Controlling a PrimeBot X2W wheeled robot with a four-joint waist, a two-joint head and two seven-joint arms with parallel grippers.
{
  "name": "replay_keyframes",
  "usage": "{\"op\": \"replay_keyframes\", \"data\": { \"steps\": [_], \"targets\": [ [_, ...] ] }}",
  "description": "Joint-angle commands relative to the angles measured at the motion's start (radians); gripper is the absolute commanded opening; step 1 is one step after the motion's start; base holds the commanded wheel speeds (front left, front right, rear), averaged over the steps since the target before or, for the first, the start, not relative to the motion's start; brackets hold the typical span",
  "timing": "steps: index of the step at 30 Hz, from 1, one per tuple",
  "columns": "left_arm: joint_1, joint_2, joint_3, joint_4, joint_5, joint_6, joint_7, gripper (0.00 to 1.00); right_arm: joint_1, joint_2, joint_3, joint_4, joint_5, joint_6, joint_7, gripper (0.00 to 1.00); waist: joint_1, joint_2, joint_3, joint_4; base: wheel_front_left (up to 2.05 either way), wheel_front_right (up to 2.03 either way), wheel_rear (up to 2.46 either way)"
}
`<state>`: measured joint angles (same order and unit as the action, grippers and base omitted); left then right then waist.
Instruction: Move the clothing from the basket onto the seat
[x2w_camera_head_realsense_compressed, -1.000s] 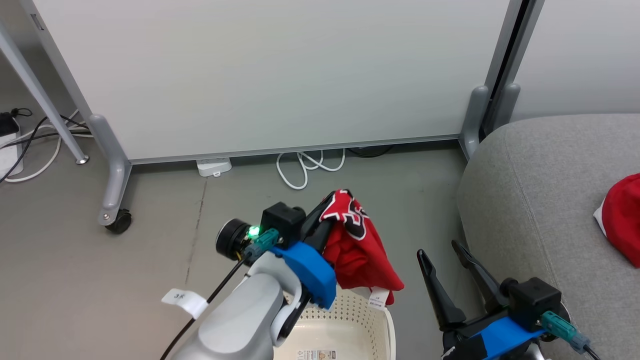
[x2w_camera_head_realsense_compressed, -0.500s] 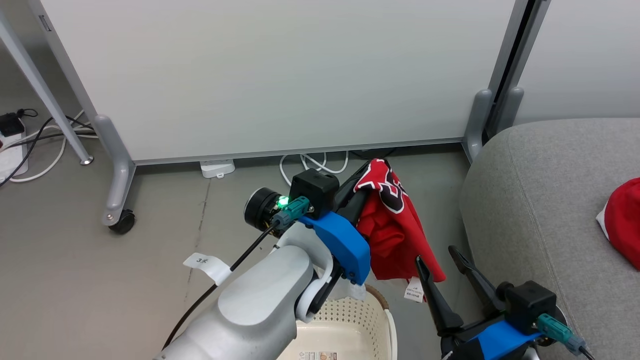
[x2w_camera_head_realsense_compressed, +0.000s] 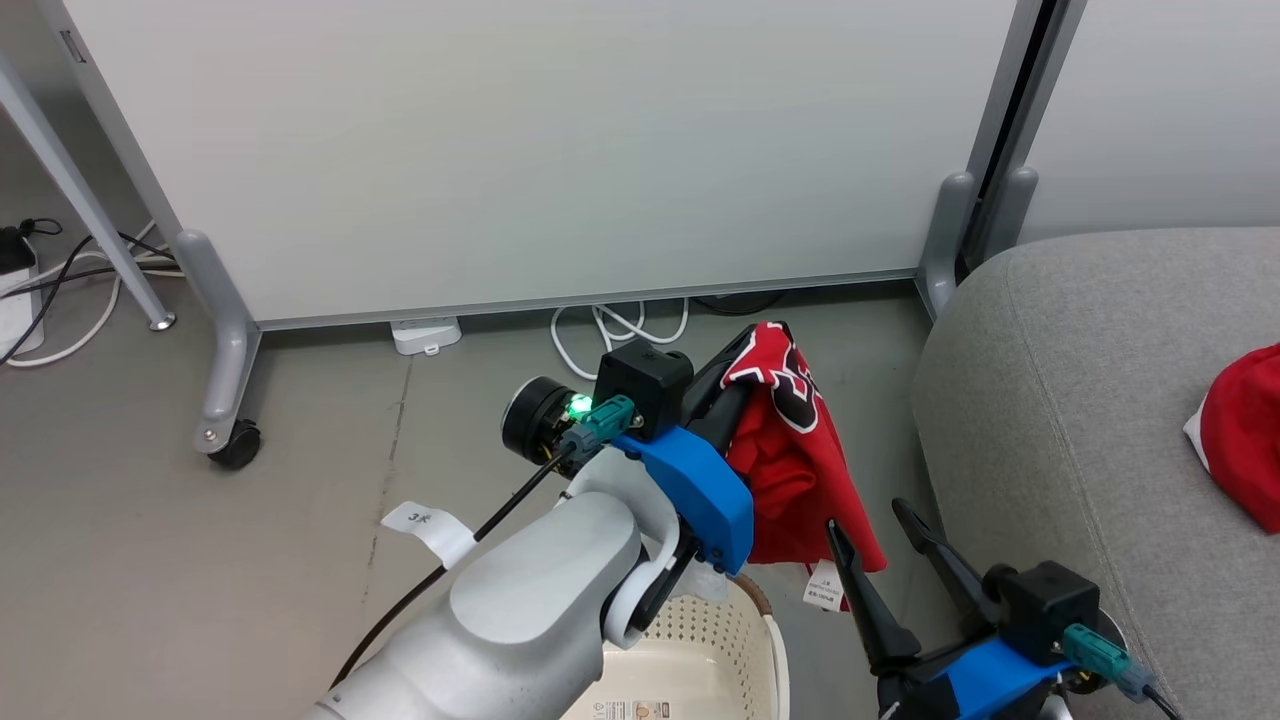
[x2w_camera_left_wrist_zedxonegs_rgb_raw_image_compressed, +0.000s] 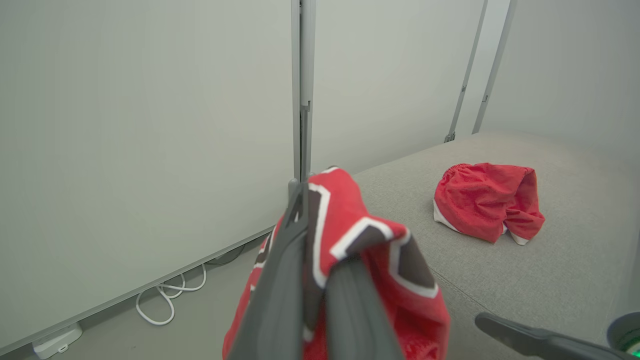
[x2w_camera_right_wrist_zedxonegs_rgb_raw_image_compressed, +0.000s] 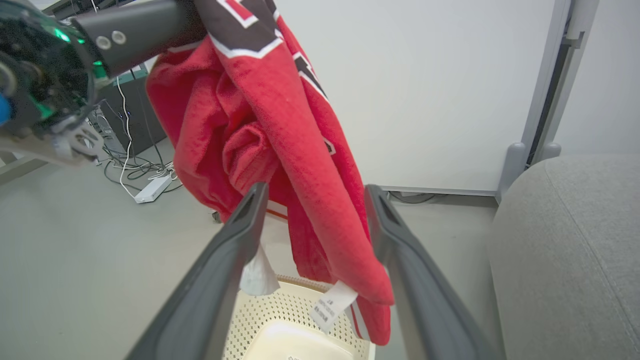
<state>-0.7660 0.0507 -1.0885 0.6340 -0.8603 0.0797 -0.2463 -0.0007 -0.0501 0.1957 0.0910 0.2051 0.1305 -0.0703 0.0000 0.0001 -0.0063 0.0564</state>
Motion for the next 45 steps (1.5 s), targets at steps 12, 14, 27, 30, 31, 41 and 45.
{"op": "replay_keyframes", "data": {
  "steps": [12, 14, 27, 30, 31, 41, 45],
  "targets": [
    [-0.047, 0.0, -0.053, 0.001, -0.05, 0.012, -0.017, 0.0, -0.171, 0.0, 0.036, 0.205, -0.035, 0.001, -0.009, 1.0, 0.0, -0.0001, 0.008, 0.002, 0.0, 0.0, 0.0],
    [-0.053, 0.0, -0.064, -0.001, -0.057, 0.013, -0.017, 0.0, -0.207, 0.0, 0.042, 0.256, -0.036, 0.001, -0.016, 1.0, 0.0, -0.0001, 0.009, 0.004, 0.0, 0.0, 0.0],
    [-0.077, 0.0, -0.103, -0.001, -0.088, 0.018, -0.02, 0.0, -0.39, 0.0, 0.1, 0.513, 0.006, 0.001, -0.093, 1.0, 0.0, -0.0001, 0.017, 0.012, 0.0, 0.0, 0.0],
    [-0.08, 0.0, -0.104, -0.001, -0.088, 0.02, -0.02, 0.0, -0.414, 0.0, 0.113, 0.55, 0.02, 0.001, -0.108, 1.0, 0.0, -0.0001, 0.017, 0.01, 0.0, 0.0, 0.0],
    [-0.081, 0.0, -0.104, -0.001, -0.089, 0.02, -0.02, 0.0, -0.42, 0.0, 0.116, 0.56, 0.026, 0.001, -0.114, 1.0, 0.0, -0.0001, 0.017, 0.01, 0.0, 0.0, 0.0],
    [-0.074, 0.0, -0.102, -0.002, -0.089, 0.019, -0.02, 0.0, -0.462, 0.0, 0.142, 0.631, 0.064, 0.001, -0.151, 0.94, 0.0, -0.0001, 0.015, 0.005, 0.0, 0.0, 0.0],
    [-0.071, 0.0, -0.104, -0.002, -0.089, 0.018, -0.02, 0.0, -0.473, 0.0, 0.154, 0.647, 0.081, 0.001, -0.158, 0.1, 0.0, -0.0001, 0.014, 0.005, 0.0, 0.0, 0.0]
  ]
}}
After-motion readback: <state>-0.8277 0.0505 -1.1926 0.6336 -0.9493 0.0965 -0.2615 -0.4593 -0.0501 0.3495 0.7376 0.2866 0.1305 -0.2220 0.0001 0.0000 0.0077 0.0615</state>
